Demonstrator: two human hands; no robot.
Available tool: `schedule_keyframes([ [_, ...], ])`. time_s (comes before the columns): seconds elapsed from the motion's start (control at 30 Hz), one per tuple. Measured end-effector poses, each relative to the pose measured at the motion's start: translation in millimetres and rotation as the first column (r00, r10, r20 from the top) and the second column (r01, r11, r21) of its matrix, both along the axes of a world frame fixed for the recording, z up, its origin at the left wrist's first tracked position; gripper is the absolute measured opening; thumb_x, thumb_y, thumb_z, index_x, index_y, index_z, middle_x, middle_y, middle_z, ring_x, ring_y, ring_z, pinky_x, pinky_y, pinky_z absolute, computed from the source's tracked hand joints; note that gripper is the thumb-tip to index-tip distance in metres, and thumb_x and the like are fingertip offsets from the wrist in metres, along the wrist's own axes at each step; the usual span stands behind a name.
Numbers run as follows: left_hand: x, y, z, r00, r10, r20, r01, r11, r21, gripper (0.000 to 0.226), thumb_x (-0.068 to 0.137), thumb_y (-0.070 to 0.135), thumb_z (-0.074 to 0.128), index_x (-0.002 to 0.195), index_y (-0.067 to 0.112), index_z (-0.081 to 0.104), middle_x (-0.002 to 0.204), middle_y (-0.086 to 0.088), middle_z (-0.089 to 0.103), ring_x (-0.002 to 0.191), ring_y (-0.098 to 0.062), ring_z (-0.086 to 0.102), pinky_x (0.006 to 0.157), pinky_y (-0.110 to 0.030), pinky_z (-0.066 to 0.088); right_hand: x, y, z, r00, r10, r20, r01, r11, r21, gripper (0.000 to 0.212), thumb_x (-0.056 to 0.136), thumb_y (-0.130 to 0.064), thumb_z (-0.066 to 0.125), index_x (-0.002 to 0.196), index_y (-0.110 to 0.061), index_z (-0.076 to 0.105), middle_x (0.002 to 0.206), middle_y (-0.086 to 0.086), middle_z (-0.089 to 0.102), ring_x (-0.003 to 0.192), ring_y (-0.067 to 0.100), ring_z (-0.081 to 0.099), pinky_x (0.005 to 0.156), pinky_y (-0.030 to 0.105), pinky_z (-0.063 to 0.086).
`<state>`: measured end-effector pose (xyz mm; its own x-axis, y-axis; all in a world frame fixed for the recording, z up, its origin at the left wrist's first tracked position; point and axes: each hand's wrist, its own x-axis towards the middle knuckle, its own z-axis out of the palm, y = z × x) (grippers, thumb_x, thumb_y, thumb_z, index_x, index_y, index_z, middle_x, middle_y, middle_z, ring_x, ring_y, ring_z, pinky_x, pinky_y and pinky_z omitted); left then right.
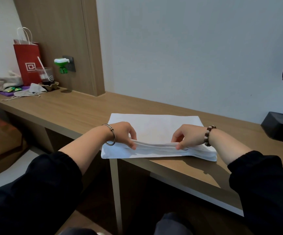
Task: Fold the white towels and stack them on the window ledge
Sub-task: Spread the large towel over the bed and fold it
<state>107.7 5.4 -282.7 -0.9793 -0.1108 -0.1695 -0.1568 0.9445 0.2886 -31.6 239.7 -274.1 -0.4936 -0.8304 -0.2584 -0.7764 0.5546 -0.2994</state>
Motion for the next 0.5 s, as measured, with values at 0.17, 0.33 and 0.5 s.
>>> schedule_keyframes([
  [0.17, -1.1, 0.3, -1.7, 1.000, 0.001, 0.005, -0.001, 1.000, 0.003, 0.025, 0.074, 0.044, 0.075, 0.088, 0.024, 0.071, 0.090, 0.012, 0.062, 0.083, -0.003, 0.055, 0.069, -0.019, 0.042, 2.5, 1.9, 5.3, 1.000, -0.001, -0.023, 0.002, 0.999, 0.052, 0.033, 0.079, -0.004, 0.053, 0.096, -0.028, 0.068, 0.091, -0.012, 0.066, 0.084, 0.008, 0.059, 0.082, 0.025, 0.051],
  [0.33, -3.1, 23.1, -4.8, 1.000, 0.002, -0.032, -0.005, 0.993, -0.117, 0.048, 0.078, 0.061, 0.062, 0.099, 0.018, 0.068, 0.103, 0.003, 0.066, 0.099, -0.016, 0.058, 0.090, -0.034, 0.048, 8.2, -13.7, -1.2, 0.979, 0.050, -0.197, -0.013, 0.983, 0.185, 0.011, 0.086, -0.016, 0.056, 0.097, -0.019, 0.060, 0.080, -0.010, 0.050, 0.077, 0.012, 0.050, 0.065, 0.022, 0.041],
  [0.5, -17.8, 46.8, -13.4, 0.984, -0.042, -0.172, -0.009, 0.959, -0.283, 0.031, 0.088, 0.045, 0.055, 0.103, 0.018, 0.061, 0.104, 0.000, 0.062, 0.097, -0.023, 0.056, 0.080, -0.031, 0.046, 4.7, -22.6, 5.1, 0.914, -0.046, -0.403, 0.008, 0.995, -0.096, 0.022, 0.096, -0.028, 0.050, 0.078, -0.015, 0.048, 0.081, 0.003, 0.055, 0.075, 0.023, 0.049, 0.058, 0.030, 0.031],
])
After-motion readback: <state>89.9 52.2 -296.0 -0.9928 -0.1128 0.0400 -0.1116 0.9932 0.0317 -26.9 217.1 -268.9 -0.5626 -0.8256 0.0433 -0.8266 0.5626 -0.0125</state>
